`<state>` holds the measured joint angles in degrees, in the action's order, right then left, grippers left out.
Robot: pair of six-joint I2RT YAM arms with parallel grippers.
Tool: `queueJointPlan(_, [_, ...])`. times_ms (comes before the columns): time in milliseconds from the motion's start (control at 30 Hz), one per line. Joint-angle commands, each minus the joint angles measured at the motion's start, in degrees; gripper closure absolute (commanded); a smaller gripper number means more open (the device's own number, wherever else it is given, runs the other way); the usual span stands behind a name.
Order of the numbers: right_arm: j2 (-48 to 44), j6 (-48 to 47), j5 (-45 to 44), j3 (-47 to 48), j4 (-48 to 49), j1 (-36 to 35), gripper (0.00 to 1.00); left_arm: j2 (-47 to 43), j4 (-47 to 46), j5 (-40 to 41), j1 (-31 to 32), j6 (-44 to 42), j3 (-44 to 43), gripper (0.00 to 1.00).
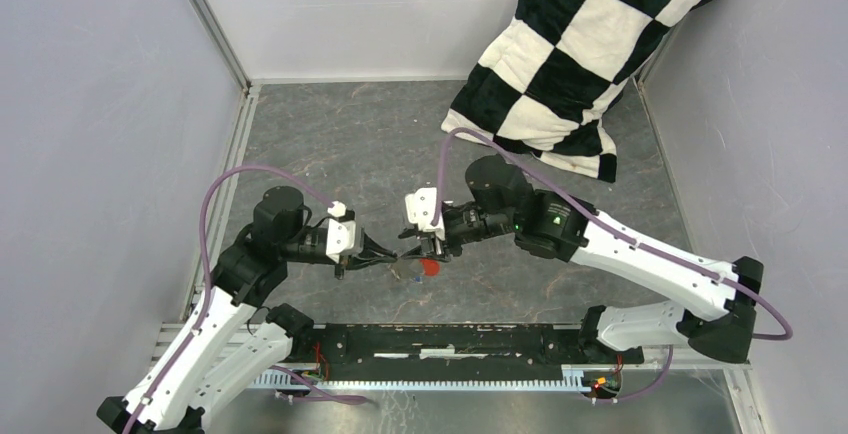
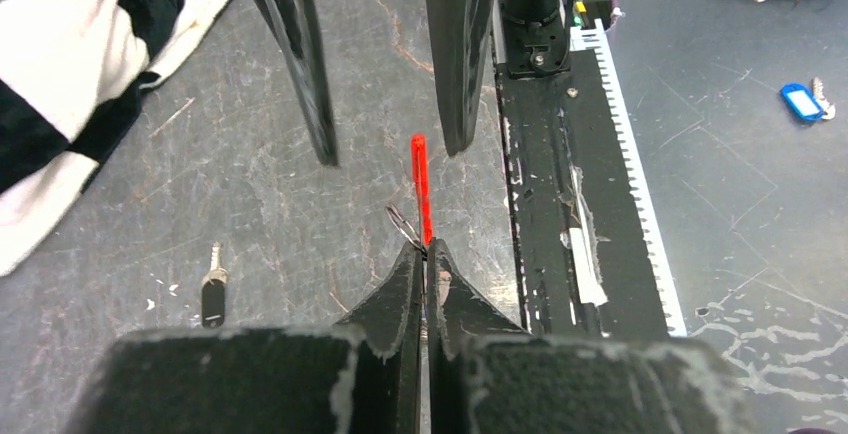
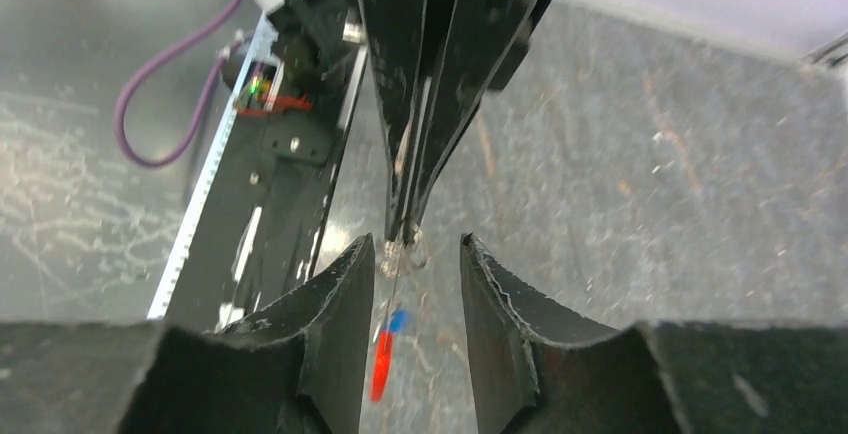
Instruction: Put the keys on the keyring
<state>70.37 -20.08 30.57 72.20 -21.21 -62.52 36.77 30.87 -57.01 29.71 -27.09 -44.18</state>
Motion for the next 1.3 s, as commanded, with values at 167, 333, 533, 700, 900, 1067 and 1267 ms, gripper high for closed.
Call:
queueJointPlan(167, [4.2, -5.0, 3.6, 5.2, -8.4, -0.2, 0.58, -0.7, 6.2, -2.4, -0.1, -16.9, -4.2, 0.98])
queueJointPlan(333, [5.8, -4.6, 4.7, 6.1, -7.2, -0.2, 0.58, 0.4, 10.7, -3.4, -0.1, -22.4, -5.4, 0.98])
queueJointPlan(533, [7.6, -4.8, 6.0, 6.5, -6.9, -0.2, 0.59, -0.2, 11.2, -3.7, -0.1, -24.0, -5.5, 0.98])
queueJointPlan(700, [8.7, -4.8, 6.7, 7.0, -6.6, -0.2, 0.64, -0.6, 11.2, -4.0, -0.1, -24.0, -5.7, 0.98])
queueJointPlan(900, [9.5, -4.1, 9.2, 7.2, -5.5, -0.2, 0.95, -0.5, 11.2, -4.1, -0.1, -24.3, -5.6, 0.98])
queueJointPlan(1067, [7.0, -2.1, 8.1, 4.1, -2.3, -0.3, 0.99, -0.2, 10.4, -1.2, -0.2, -22.1, -5.8, 0.68])
queueJointPlan(1267, [-0.8, 2.1, 0.1, -5.1, 6.2, -0.2, 0.99, -3.9, 3.1, 7.6, -0.2, -11.0, -4.3, 0.31])
